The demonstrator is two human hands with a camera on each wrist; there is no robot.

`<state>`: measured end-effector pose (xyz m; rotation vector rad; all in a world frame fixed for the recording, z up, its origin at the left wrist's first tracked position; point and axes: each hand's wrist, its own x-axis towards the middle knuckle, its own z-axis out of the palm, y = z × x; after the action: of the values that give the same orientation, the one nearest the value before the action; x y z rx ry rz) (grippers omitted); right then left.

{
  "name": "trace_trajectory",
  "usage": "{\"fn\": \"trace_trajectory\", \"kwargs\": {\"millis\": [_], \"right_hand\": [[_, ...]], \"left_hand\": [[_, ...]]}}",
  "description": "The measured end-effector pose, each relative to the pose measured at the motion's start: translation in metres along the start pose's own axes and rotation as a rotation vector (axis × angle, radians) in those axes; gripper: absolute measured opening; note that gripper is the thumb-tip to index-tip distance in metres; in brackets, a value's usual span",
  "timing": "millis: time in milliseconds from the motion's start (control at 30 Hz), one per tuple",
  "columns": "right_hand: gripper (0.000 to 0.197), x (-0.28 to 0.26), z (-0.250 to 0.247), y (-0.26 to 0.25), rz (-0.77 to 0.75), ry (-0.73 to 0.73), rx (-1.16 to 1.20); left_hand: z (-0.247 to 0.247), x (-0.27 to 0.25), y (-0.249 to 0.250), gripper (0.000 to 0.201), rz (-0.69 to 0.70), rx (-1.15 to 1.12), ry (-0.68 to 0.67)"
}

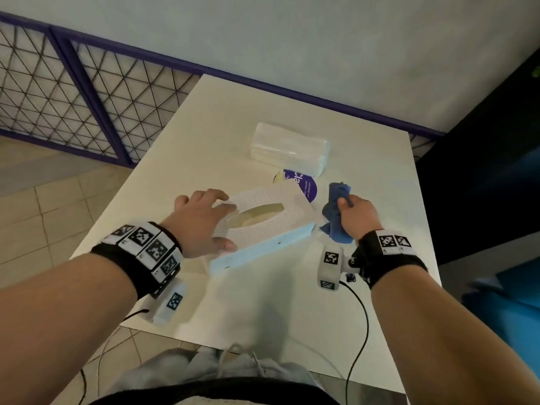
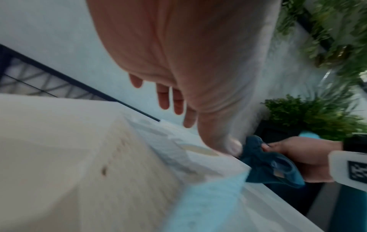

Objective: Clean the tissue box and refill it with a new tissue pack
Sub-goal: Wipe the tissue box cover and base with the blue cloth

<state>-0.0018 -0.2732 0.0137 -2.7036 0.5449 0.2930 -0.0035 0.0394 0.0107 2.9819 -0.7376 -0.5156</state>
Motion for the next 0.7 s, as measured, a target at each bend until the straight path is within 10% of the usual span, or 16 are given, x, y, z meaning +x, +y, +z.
{"fn": "trace_trajectory", "kwargs": {"millis": [67, 267, 700], "right_hand": [[0.034, -0.012, 0.003, 0.016, 0.09, 0.13, 0.316], [0.03, -0.038, 0.007, 0.026, 0.066, 0.078, 0.453], [0.04, -0.075, -0.003, -0.014, -0.275, 0.082, 0.516]], "left_hand": [[0.008, 0.004, 0.02, 0.059, 0.123, -0.043, 0.024], [0.015, 0.03, 0.044, 0.067, 0.159, 0.186, -0.197], [-0.051, 0.052, 0.038, 0.048, -0.087, -0.854, 0.04]]}}
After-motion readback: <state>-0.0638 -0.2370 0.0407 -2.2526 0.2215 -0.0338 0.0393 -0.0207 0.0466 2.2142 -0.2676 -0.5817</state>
